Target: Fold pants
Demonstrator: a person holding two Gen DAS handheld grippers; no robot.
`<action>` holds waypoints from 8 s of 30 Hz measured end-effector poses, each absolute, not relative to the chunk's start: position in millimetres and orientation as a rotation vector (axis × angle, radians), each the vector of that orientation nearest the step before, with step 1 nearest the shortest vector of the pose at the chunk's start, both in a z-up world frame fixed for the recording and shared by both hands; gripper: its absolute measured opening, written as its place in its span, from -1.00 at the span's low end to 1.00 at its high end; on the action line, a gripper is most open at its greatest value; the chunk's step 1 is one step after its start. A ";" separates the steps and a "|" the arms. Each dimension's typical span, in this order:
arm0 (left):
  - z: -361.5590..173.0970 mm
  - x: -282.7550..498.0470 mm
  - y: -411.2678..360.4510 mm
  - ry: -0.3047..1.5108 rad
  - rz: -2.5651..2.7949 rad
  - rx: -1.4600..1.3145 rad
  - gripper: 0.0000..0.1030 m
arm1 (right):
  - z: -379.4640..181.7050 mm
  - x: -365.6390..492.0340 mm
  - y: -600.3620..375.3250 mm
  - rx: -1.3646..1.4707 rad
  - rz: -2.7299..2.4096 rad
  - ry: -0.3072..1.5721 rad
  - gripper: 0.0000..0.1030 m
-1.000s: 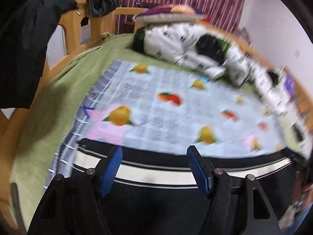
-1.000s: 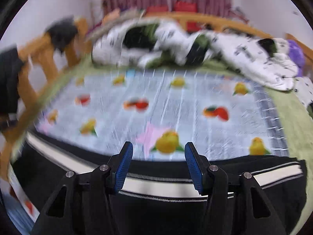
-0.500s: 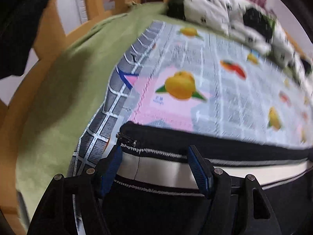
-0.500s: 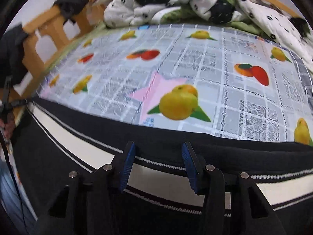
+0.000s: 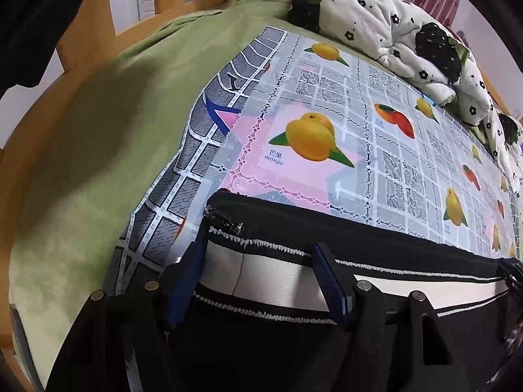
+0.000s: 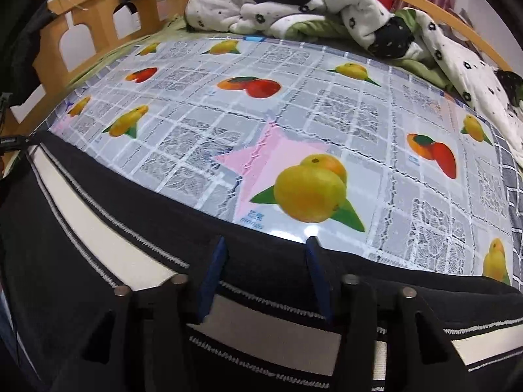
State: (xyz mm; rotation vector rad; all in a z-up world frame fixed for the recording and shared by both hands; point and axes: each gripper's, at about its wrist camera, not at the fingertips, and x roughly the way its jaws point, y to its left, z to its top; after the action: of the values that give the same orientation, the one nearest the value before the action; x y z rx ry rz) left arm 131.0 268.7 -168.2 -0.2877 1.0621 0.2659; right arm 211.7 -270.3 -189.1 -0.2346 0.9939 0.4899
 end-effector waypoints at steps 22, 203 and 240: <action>-166.5 133.9 285.9 0.989 0.329 -0.371 -0.57 | -189.7 219.0 -263.8 -0.174 0.482 0.924 -0.93; -144.6 -30.9 38.9 0.883 -0.125 -0.213 0.15 | -150.0 37.1 -299.5 0.052 0.360 0.983 -0.13; -169.1 -15.2 40.6 0.961 -0.171 -0.232 0.22 | -154.6 9.5 -321.1 0.026 0.332 0.947 -0.73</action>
State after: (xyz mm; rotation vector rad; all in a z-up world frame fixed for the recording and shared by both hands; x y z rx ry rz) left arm -15.2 40.6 -169.1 -0.2318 0.9614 -0.1715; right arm 9.5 -321.1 -154.6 0.0257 0.9469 0.3324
